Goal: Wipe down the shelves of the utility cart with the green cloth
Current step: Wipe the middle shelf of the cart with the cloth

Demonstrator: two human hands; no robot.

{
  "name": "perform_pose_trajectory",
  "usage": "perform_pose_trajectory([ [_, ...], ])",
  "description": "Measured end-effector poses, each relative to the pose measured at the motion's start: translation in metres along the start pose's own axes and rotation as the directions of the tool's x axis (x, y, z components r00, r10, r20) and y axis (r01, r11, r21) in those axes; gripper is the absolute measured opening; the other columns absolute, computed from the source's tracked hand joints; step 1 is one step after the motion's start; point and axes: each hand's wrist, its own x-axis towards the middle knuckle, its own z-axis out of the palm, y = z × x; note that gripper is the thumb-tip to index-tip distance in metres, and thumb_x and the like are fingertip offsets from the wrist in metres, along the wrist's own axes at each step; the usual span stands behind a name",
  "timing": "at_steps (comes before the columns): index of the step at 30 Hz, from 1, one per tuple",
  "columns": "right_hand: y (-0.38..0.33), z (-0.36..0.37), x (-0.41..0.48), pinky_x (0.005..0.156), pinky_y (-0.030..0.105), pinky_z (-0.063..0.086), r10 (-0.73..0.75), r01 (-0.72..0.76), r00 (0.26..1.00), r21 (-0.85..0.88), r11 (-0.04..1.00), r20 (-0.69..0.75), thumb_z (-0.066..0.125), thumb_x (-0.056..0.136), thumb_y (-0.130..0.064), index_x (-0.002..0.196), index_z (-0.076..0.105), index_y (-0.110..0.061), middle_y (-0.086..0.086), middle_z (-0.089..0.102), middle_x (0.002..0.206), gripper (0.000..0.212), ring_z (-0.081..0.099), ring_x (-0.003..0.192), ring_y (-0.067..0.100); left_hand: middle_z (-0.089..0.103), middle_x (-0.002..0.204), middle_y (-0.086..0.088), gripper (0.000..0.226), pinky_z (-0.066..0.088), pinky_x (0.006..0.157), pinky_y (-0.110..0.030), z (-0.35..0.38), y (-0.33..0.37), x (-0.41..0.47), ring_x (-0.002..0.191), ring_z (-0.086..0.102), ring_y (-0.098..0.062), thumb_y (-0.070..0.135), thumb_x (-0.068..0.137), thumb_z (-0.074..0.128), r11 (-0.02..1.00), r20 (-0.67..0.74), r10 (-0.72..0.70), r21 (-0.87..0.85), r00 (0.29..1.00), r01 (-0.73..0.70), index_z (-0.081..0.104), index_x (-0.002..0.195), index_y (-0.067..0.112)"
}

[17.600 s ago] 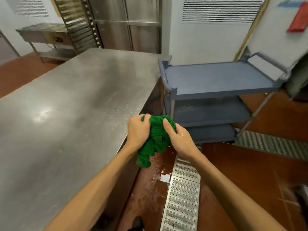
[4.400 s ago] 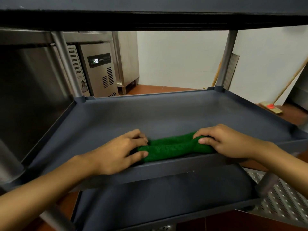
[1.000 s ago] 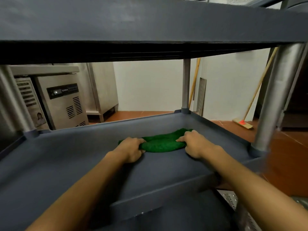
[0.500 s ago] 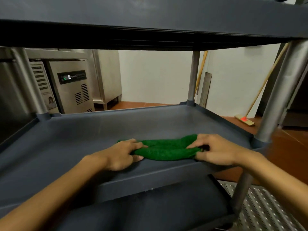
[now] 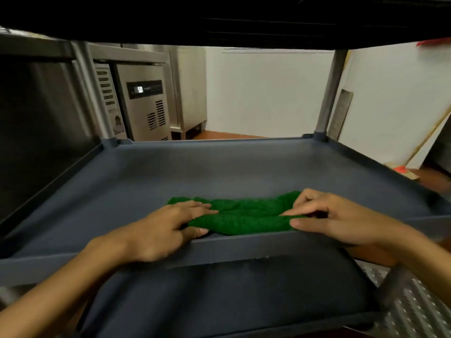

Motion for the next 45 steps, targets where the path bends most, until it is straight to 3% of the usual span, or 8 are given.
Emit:
perform_pose_trajectory([
  [5,-0.022,0.025,0.025,0.085,0.033,0.048,-0.086,0.083,0.995,0.058,0.995,0.046,0.062,0.079,-0.059,0.108,0.072,-0.049,-0.014,0.055,0.099,0.032,0.06,0.095,0.01,0.033,0.153,0.032,0.052,0.018,0.121,-0.021,-0.018,-0.023,-0.043,0.143,0.023,0.011,0.053,0.094,0.049,0.996,-0.011,-0.086,-0.038,0.996,0.085,0.04,0.145,0.05],
  [11,-0.058,0.054,0.06,0.081,0.024,0.046,-0.157,0.153,0.978,0.042,0.987,0.135,0.058,0.079,-0.062,0.111,0.07,-0.048,-0.017,0.054,0.102,0.037,0.058,0.093,0.007,0.041,0.143,0.041,0.053,0.019,0.106,0.003,-0.033,-0.048,-0.099,0.131,0.03,0.026,0.061,0.085,0.05,0.986,-0.071,-0.152,-0.08,0.986,0.147,0.046,0.138,0.055],
  [20,-0.119,0.108,0.113,0.088,0.02,0.041,-0.263,0.268,0.942,0.005,0.964,0.21,0.059,0.092,-0.051,0.122,0.063,-0.048,-0.02,0.049,0.104,0.03,0.053,0.099,-0.004,0.045,0.143,0.038,0.051,0.034,0.119,-0.029,-0.056,-0.095,-0.171,0.137,0.038,0.012,0.063,0.088,0.052,0.955,-0.101,-0.264,-0.164,0.959,0.246,0.045,0.139,0.058],
  [25,-0.149,0.13,0.135,0.087,0.027,0.044,-0.296,0.32,0.913,-0.042,0.946,0.281,0.052,0.098,-0.047,0.133,0.055,-0.044,-0.017,0.044,0.105,0.036,0.052,0.096,0.004,0.049,0.137,0.041,0.062,0.039,0.108,-0.016,-0.065,-0.101,-0.189,0.13,0.046,0.014,0.087,0.078,0.033,0.964,-0.164,-0.264,-0.058,0.95,0.258,0.041,0.136,0.064],
  [29,-0.15,0.133,0.136,0.081,0.023,0.038,-0.311,0.347,0.905,-0.082,0.934,0.289,0.048,0.1,-0.047,0.137,0.051,-0.045,-0.017,0.041,0.103,0.037,0.049,0.093,0.003,0.051,0.134,0.041,0.048,0.045,0.105,-0.021,-0.064,-0.101,-0.188,0.124,0.048,0.017,0.064,0.087,0.044,0.954,-0.153,-0.301,-0.04,0.941,0.298,0.041,0.135,0.064],
  [35,-0.14,0.121,0.127,0.082,0.02,0.033,-0.301,0.349,0.911,-0.14,0.926,0.284,0.044,0.104,-0.034,0.142,0.049,-0.036,-0.016,0.04,0.101,0.038,0.045,0.094,0.003,0.04,0.141,0.046,0.056,0.03,0.104,0.0,-0.057,-0.097,-0.179,0.132,0.039,0.019,0.074,0.082,0.043,0.966,-0.149,-0.256,-0.058,0.955,0.25,0.036,0.137,0.067],
  [42,-0.098,0.083,0.087,0.087,0.024,0.04,-0.26,0.305,0.94,-0.206,0.93,0.22,0.046,0.103,-0.033,0.14,0.051,-0.037,-0.01,0.044,0.106,0.037,0.047,0.095,0.004,0.041,0.141,0.043,0.054,0.037,0.111,-0.016,-0.042,-0.072,-0.127,0.132,0.039,0.019,0.068,0.085,0.045,0.982,-0.159,-0.181,0.031,0.971,0.188,0.038,0.138,0.063],
  [45,-0.071,0.059,0.066,0.088,0.023,0.041,-0.233,0.269,0.957,-0.233,0.935,0.17,0.049,0.102,-0.034,0.137,0.055,-0.038,-0.011,0.046,0.106,0.036,0.049,0.096,0.002,0.05,0.137,0.038,0.045,0.031,0.106,-0.004,-0.032,-0.046,-0.094,0.129,0.043,0.017,0.055,0.087,0.056,0.99,-0.186,-0.132,0.014,0.974,0.137,0.054,0.132,0.053],
])
